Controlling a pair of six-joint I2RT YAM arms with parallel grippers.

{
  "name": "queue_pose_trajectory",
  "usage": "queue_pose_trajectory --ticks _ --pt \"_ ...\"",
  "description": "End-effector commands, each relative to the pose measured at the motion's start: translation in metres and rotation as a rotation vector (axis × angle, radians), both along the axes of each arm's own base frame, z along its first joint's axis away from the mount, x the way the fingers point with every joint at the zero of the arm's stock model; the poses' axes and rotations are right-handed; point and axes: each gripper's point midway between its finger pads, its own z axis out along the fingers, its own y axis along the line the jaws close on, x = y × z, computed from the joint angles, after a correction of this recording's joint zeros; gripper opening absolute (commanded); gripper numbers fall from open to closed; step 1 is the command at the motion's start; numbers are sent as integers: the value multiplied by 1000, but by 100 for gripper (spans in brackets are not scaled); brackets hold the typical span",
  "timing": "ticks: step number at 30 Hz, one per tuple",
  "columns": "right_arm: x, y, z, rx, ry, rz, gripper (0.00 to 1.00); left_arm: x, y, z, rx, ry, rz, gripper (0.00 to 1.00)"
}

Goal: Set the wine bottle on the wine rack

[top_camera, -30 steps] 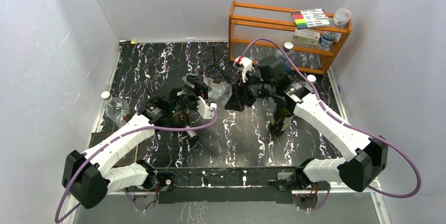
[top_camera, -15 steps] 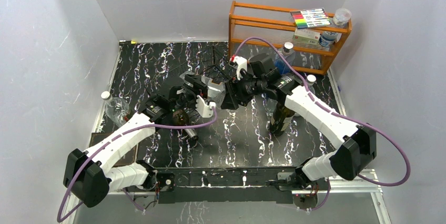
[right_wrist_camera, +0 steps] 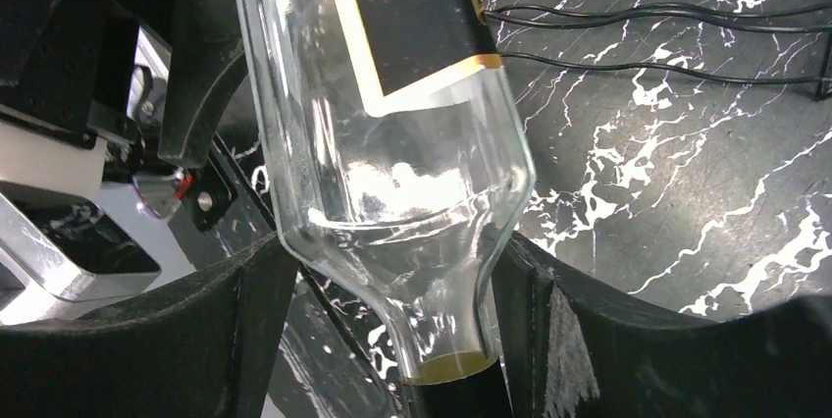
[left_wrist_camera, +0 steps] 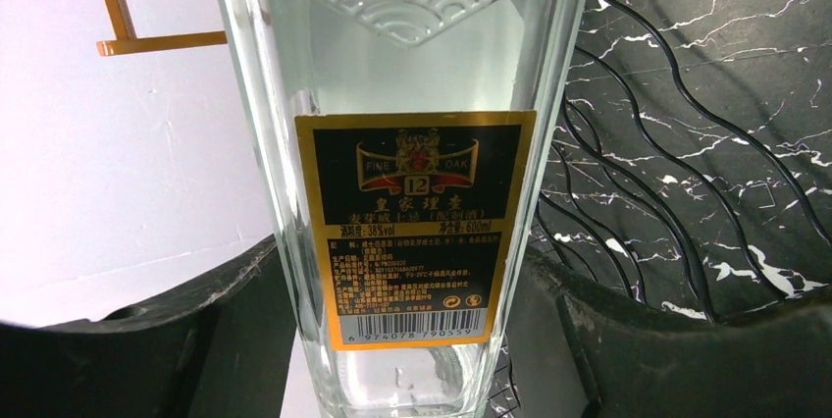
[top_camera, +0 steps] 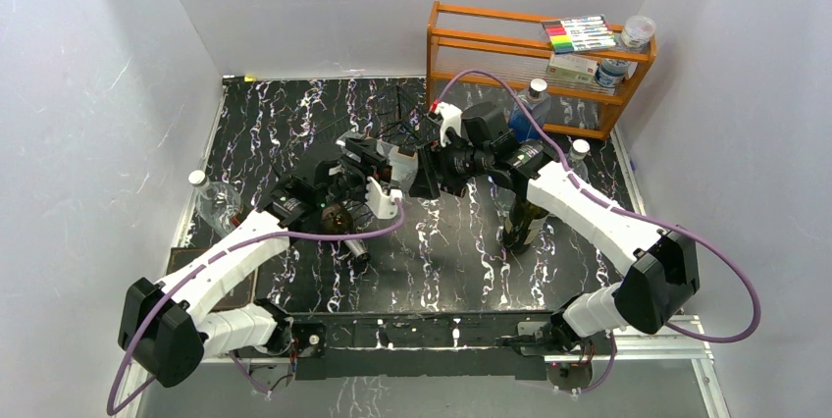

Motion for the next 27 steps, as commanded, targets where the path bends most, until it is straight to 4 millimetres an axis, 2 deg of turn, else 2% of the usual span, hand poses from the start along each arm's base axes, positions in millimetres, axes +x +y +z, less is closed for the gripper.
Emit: queue_pose_trajectory --ticks 1,3,4,5,6,7,8,11,14,19,20,22,24,27 --pt "-13 44 67 268 -90 106 71 -16 -41 95 -274 -196 -179 0" --pt "-14 43 75 295 -93 90 47 -15 -40 95 -270 -197 -169 0" --pt "-17 42 80 311 -95 95 44 -13 -39 93 -266 -196 -161 0" --pt "-21 41 82 320 -86 105 49 -13 -38 92 -262 -197 -158 0" --pt "-25 41 83 323 -69 120 60 -12 -37 91 -256 -199 -150 0" --pt "-29 42 82 316 -45 136 68 -11 -36 91 -251 -203 -144 0" --pt "-31 42 81 302 -21 145 69 -10 -35 92 -248 -209 -141 0" --pt "-37 44 80 285 29 174 73 -11 -35 95 -255 -218 -144 0" --pt "-32 46 71 243 65 161 73 -11 -37 99 -265 -223 -148 0" --pt "-16 45 43 107 58 101 60 -11 -38 103 -280 -225 -151 0" --pt "-14 44 38 82 54 89 60 -11 -38 104 -282 -225 -154 0" --pt "-9 46 35 66 28 72 69 -11 -39 105 -285 -223 -158 0" --pt "-8 49 41 105 -7 64 80 -12 -40 105 -287 -222 -162 0" --pt "-5 55 54 172 -35 59 84 -12 -40 105 -293 -221 -163 0"
